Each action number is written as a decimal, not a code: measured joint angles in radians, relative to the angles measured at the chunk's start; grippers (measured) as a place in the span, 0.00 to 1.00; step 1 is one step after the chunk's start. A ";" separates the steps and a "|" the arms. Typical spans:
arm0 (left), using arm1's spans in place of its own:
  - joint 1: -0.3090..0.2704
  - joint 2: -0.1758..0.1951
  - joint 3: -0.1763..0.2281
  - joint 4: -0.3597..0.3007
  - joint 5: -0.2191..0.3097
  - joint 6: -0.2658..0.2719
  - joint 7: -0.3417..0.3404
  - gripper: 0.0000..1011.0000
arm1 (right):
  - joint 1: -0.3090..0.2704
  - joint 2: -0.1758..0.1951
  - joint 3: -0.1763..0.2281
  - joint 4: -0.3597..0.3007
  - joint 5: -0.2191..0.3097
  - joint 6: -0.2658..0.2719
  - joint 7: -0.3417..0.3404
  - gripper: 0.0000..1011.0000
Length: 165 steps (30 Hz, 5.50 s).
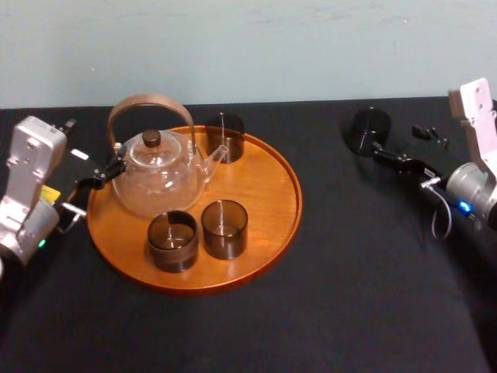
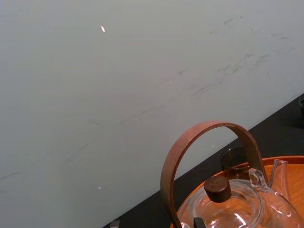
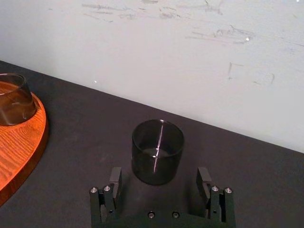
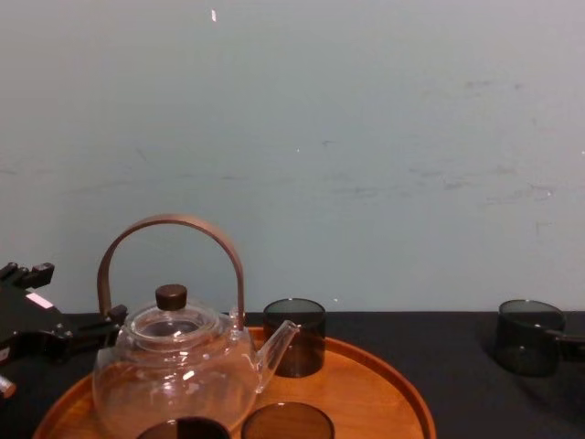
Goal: Pick up the glass from the table and place it on the tray.
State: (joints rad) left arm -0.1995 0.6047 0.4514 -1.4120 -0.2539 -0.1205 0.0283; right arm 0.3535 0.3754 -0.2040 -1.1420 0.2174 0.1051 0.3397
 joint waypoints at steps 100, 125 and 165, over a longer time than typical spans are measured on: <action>0.000 0.000 0.000 0.000 0.000 0.000 0.000 1.00 | 0.220 -0.096 -0.048 0.321 -0.080 -0.066 0.052 0.59; 0.000 0.000 0.000 0.000 0.000 0.000 0.000 1.00 | 0.213 -0.094 -0.042 0.314 -0.069 -0.062 0.058 0.87; 0.000 0.000 0.000 0.000 0.000 0.000 0.000 1.00 | 0.498 -0.211 -0.070 0.783 -0.121 -0.213 0.095 1.00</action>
State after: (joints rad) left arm -0.1995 0.6047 0.4514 -1.4120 -0.2539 -0.1205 0.0283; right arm 0.8515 0.1646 -0.2741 -0.3593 0.0968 -0.1081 0.4346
